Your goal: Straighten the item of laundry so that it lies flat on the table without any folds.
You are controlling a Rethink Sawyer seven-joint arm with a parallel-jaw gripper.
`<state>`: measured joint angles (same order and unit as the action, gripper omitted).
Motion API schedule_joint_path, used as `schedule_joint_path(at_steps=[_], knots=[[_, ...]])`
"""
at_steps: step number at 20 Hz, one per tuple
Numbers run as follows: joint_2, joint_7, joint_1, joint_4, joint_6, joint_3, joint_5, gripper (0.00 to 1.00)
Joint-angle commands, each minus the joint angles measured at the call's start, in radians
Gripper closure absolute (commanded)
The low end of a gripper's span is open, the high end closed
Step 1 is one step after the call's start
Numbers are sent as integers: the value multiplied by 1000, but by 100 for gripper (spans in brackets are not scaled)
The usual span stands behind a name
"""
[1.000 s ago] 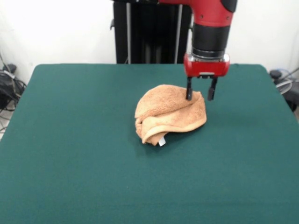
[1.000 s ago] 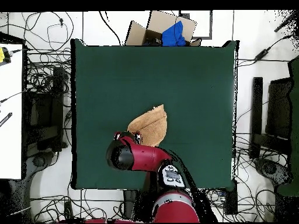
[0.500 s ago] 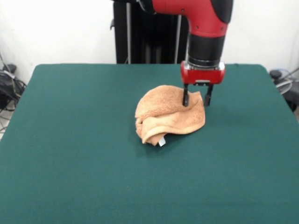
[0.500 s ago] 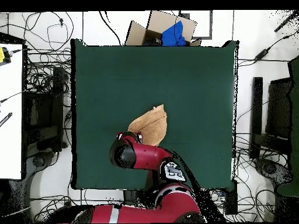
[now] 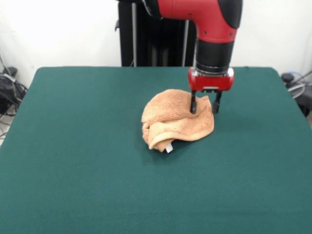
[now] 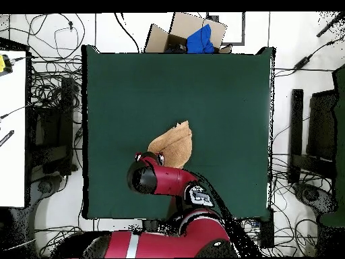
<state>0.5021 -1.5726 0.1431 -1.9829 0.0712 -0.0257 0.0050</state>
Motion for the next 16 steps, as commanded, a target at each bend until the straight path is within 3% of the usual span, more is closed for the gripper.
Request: schedule_joint_path(at_steps=[1,4,5,16], knots=[[-41,-171,2,62,58,-38,-14,0],[-42,-171,-1,64,64,-34,-15,0],[-42,-171,1,63,61,-35,-14,100],[-5,-190,-3,36,68,-38,-2,100]])
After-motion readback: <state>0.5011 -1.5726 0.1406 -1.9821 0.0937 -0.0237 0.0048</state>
